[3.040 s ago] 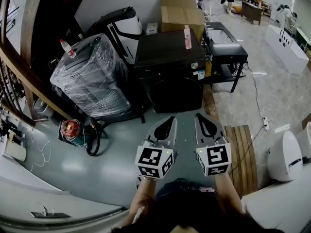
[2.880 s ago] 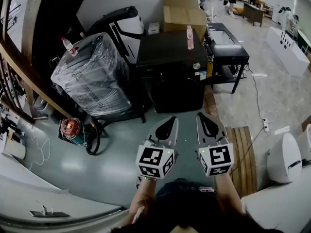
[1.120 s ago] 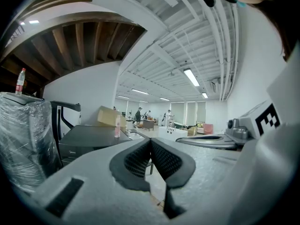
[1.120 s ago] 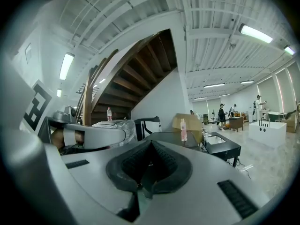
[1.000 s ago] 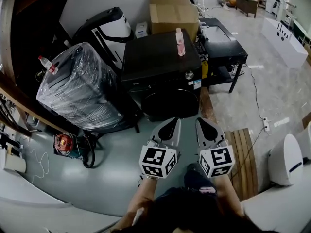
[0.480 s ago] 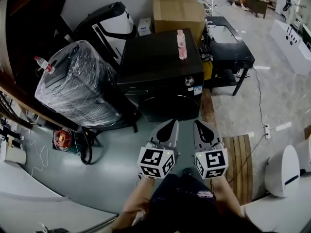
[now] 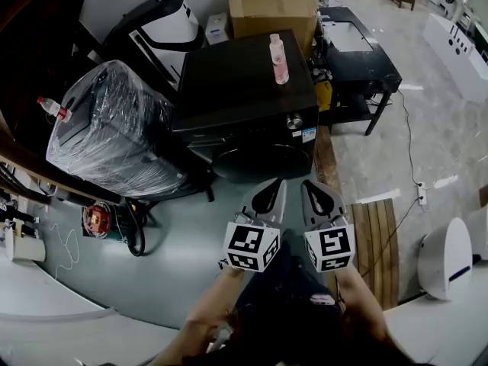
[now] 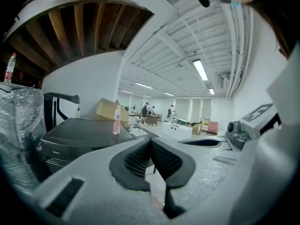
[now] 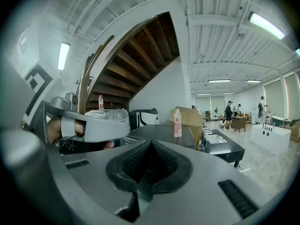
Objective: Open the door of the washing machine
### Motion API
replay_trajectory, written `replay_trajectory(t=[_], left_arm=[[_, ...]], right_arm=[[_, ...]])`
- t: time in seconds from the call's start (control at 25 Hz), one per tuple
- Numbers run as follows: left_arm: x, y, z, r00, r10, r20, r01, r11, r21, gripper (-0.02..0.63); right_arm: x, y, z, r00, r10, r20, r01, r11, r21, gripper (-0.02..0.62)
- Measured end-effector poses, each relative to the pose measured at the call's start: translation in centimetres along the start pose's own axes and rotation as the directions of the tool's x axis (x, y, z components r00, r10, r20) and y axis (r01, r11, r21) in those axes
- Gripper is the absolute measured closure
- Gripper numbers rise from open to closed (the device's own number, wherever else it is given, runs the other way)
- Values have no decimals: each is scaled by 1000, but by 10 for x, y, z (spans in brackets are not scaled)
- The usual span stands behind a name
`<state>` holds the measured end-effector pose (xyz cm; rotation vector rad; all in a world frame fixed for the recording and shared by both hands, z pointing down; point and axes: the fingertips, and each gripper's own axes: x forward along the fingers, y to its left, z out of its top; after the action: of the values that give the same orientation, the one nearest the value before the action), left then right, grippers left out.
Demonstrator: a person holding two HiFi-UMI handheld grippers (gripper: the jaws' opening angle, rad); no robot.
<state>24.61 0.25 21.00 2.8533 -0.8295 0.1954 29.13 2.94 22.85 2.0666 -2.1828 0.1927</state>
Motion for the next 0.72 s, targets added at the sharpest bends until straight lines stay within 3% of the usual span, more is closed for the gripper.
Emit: replay_trajectory(t=[0.72], left_arm=[[99,89,-29,994,-81,-71,81,997,-1,592]], right_arm=[[117,-36,-34,988,-71,-135,69,997,-22,569]])
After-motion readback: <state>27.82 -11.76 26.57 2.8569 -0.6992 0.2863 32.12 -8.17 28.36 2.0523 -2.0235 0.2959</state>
